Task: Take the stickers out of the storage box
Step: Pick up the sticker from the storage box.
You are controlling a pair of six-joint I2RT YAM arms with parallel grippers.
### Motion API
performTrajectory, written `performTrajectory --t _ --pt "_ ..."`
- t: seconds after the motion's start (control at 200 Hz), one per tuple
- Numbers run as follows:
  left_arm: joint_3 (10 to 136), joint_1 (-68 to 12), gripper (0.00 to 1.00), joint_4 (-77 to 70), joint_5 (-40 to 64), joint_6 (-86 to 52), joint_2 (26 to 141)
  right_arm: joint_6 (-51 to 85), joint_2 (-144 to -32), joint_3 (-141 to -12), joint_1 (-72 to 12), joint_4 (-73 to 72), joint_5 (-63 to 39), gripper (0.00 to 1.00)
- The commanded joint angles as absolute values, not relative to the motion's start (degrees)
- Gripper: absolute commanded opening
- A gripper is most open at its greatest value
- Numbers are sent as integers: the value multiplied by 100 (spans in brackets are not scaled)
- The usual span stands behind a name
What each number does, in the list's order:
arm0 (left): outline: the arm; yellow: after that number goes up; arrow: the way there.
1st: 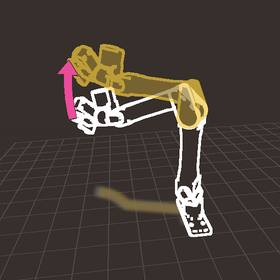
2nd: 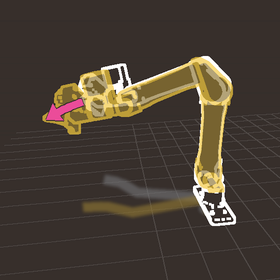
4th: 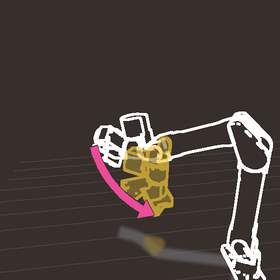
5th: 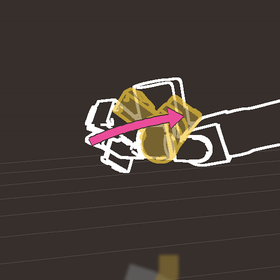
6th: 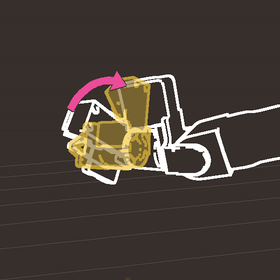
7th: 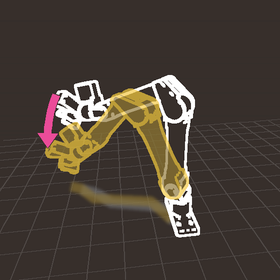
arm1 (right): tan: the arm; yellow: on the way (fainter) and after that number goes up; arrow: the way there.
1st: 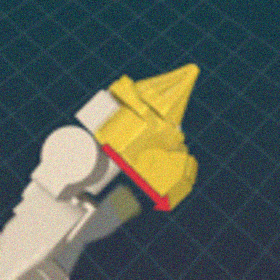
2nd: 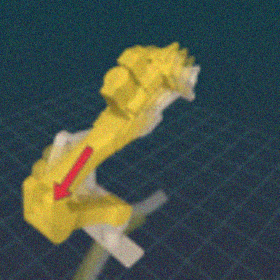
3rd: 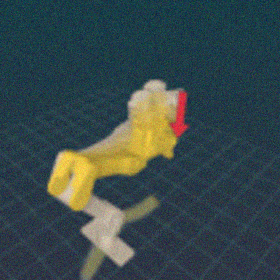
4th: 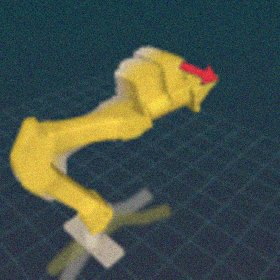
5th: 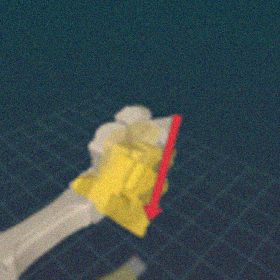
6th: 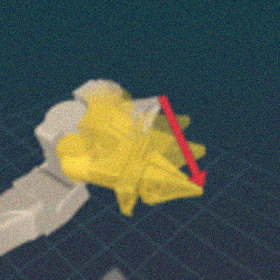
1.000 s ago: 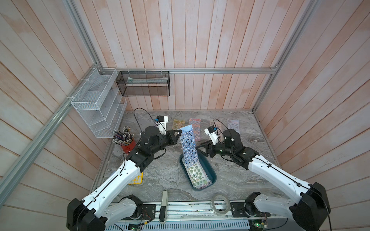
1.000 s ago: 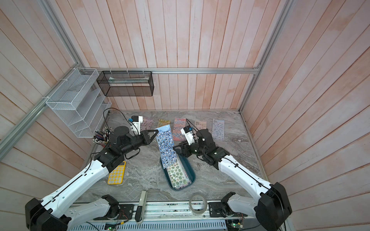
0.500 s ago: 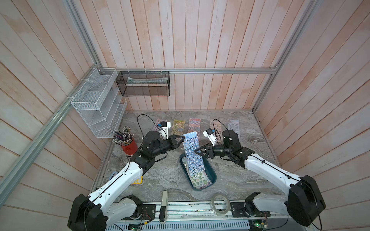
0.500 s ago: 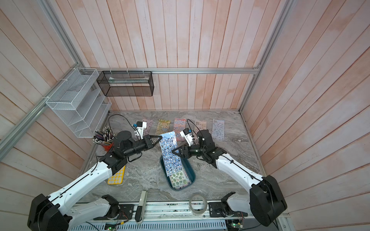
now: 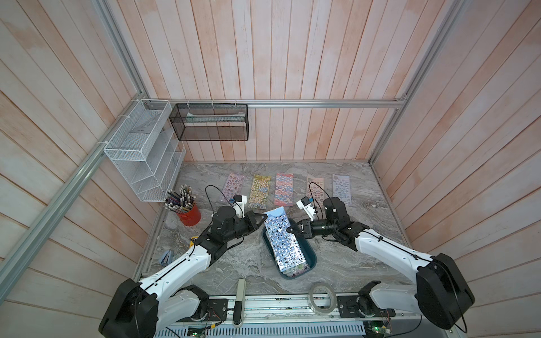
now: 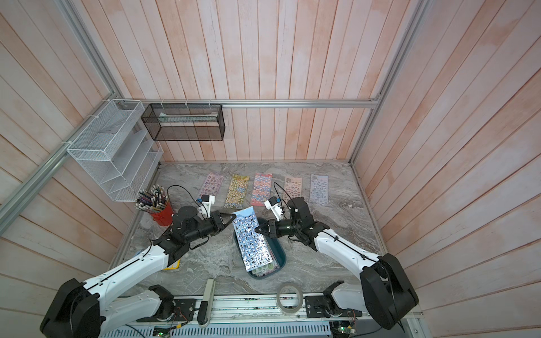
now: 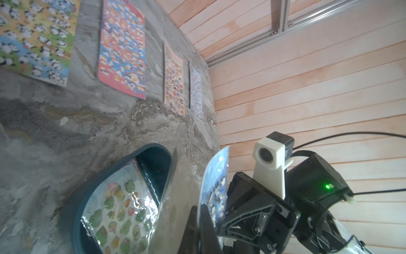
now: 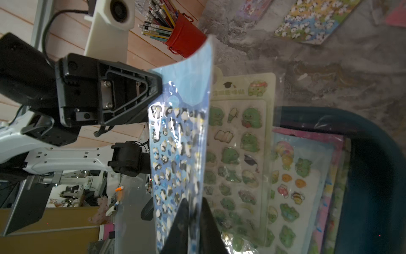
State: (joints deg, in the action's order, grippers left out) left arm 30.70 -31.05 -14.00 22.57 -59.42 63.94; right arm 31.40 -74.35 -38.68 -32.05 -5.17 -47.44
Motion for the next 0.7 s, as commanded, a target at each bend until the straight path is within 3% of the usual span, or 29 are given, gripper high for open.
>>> performTrajectory --t 0.0,0.185,0.35,0.42,0.545,0.695 --pt "2906 -3349 0 -1783 1763 -6143 6335 3447 -7741 -3724 -3190 -756 -4669 0" --pt "2799 -3568 0 -1708 1355 -6207 6415 3301 -8036 -3881 -3182 -350 -4335 0" --pt "2820 -3567 53 -1479 1183 -6170 6397 3207 -8059 -3967 -3169 -138 -4140 0" --pt "2830 -3565 70 -1402 1149 -6179 6422 3126 -8051 -4030 -3151 -4 -4041 0" --pt "2975 -3567 80 -1197 1134 -6056 6466 2962 -7978 -4209 -2997 266 -3907 0" --pt "3277 -3600 81 -999 1138 -5762 6477 2756 -7834 -4530 -2699 573 -3882 0"
